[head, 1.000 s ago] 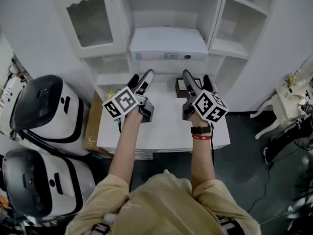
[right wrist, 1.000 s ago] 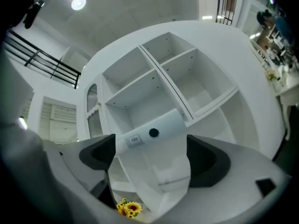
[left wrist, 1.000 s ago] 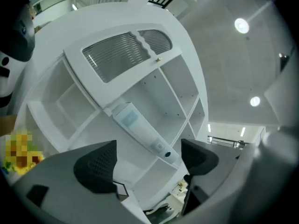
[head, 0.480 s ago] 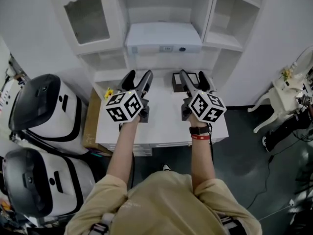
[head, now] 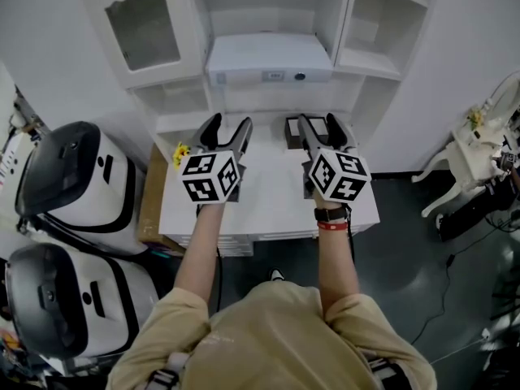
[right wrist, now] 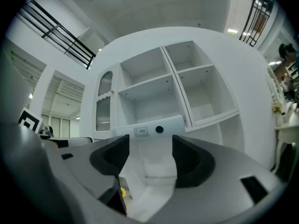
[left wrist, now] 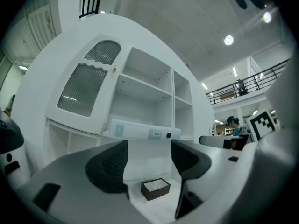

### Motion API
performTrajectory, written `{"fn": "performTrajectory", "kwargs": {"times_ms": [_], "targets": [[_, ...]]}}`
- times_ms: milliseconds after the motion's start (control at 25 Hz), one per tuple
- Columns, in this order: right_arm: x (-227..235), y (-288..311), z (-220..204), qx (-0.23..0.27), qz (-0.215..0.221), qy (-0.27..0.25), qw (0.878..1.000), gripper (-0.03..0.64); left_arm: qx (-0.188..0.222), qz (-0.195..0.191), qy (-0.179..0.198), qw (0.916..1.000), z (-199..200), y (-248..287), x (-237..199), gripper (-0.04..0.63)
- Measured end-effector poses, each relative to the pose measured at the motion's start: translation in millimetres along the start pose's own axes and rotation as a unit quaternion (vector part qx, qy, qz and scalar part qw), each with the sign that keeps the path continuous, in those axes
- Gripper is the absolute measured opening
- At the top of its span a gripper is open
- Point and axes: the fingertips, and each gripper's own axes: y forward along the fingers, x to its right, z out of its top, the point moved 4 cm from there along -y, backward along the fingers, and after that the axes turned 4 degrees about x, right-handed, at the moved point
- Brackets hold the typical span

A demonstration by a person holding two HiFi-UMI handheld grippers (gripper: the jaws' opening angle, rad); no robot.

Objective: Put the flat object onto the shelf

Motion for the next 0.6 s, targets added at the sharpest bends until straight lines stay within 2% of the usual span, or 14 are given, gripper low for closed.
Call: {"fn": "performTrajectory", "kwargs": {"times_ms": [360, 600], "targets": [[-2, 11, -1, -0.01, -0.009, -0.025, 1.0, 0.282, -0.016, 0.025, 0.053, 0.9981, -1, 6, -7, 0.283], [-2, 27, -1, -0.012, -0.007, -0.031, 0.999, 0.279, -0.016, 0.029, 0.06, 0.9977, 2, 19, -13, 0.273]]}}
